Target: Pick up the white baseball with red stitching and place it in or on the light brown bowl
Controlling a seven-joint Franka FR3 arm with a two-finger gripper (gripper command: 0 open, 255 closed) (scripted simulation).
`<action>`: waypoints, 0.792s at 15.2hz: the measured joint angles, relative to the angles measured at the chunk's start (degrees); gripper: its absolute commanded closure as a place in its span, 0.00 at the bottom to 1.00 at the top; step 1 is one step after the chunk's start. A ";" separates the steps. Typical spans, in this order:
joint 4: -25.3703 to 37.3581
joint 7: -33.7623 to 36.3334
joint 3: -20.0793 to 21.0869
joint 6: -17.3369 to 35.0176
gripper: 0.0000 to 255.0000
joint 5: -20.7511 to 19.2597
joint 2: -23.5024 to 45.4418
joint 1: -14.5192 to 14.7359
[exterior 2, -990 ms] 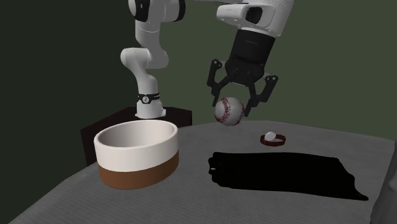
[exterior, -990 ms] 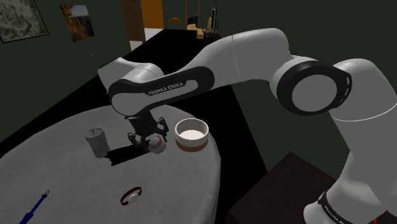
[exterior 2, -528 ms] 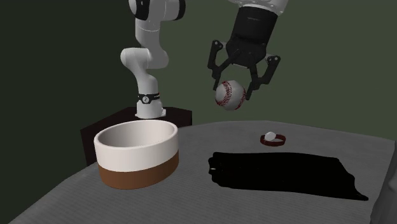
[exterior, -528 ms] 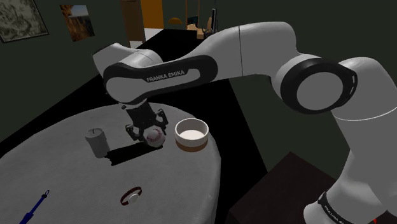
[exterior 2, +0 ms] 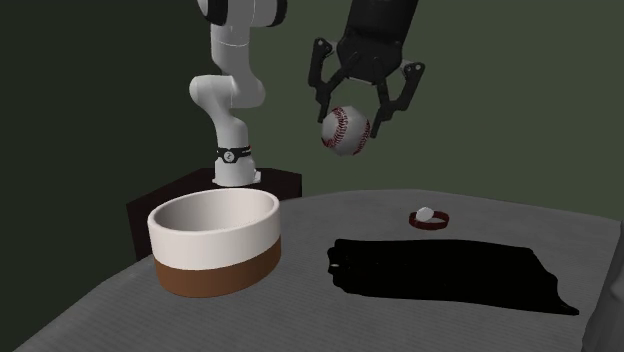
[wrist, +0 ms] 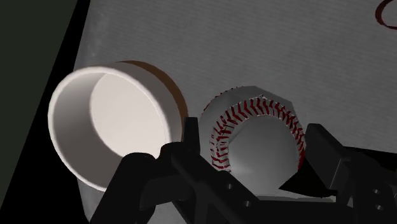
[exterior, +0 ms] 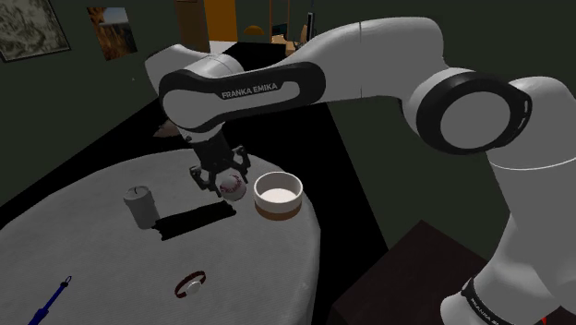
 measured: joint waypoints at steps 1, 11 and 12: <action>-2.48 -1.00 -0.15 0.95 1.00 0.07 -1.64 -1.25; -17.25 -10.97 -2.72 7.43 1.00 0.11 -11.49 -11.02; -18.11 -12.09 -3.07 7.91 1.00 0.05 -12.06 -11.93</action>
